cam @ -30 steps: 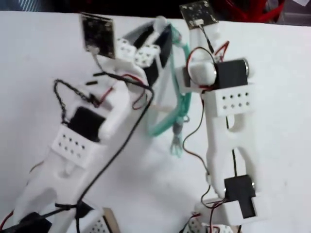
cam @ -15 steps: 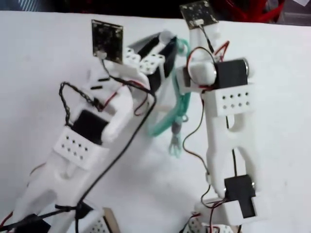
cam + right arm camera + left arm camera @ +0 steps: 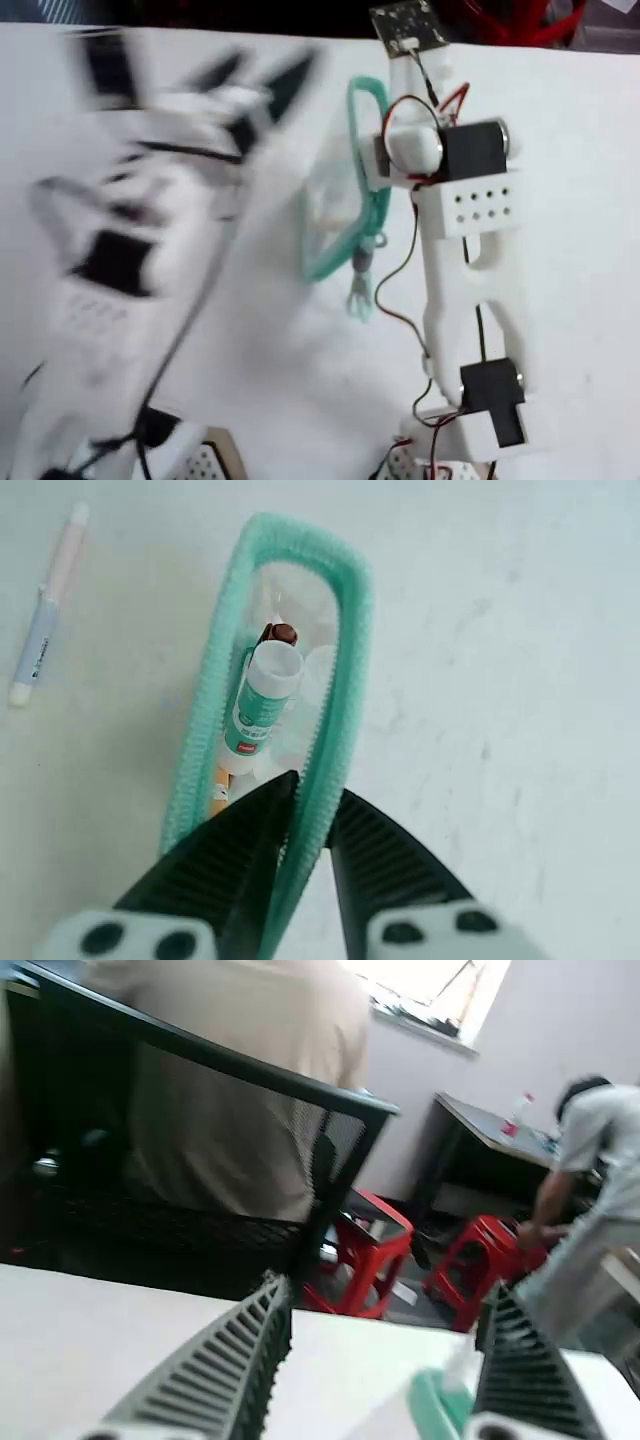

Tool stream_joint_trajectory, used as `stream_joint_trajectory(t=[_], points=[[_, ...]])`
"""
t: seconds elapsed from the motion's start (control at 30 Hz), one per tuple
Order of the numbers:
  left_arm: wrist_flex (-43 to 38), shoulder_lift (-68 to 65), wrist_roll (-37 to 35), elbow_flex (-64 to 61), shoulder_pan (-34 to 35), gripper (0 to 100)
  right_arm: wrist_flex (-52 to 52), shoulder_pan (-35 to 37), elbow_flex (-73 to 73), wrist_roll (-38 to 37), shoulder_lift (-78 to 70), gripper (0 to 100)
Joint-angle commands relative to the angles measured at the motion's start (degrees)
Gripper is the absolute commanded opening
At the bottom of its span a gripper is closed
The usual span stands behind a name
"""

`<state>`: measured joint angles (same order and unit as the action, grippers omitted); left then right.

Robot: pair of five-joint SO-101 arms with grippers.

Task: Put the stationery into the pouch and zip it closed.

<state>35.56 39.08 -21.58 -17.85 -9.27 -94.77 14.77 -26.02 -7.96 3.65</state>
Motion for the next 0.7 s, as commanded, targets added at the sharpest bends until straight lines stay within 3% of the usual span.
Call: stream_joint_trajectory(t=[0.0,0.2,0.43,0.53,0.67], points=[[6.4,6.4,-0.4,2.5,13.2,29,1.9,-0.5,-0.8,-0.3,2.0,1.8],[15.3,4.1,12.3,-5.9,24.4,29,0.6,4.0,-9.1,-10.5,2.2,1.8],[15.1,-8.0,20.9,-13.1,26.2,29,-3.5,11.7,-14.5,-36.7,2.2,1.9],[14.3,-14.5,22.2,-12.2,26.2,29,-3.4,12.4,-14.8,-38.9,2.1,1.9],[8.0,-26.0,20.9,-9.9,26.0,29,-3.3,10.8,-13.3,-35.9,1.2,1.9]])
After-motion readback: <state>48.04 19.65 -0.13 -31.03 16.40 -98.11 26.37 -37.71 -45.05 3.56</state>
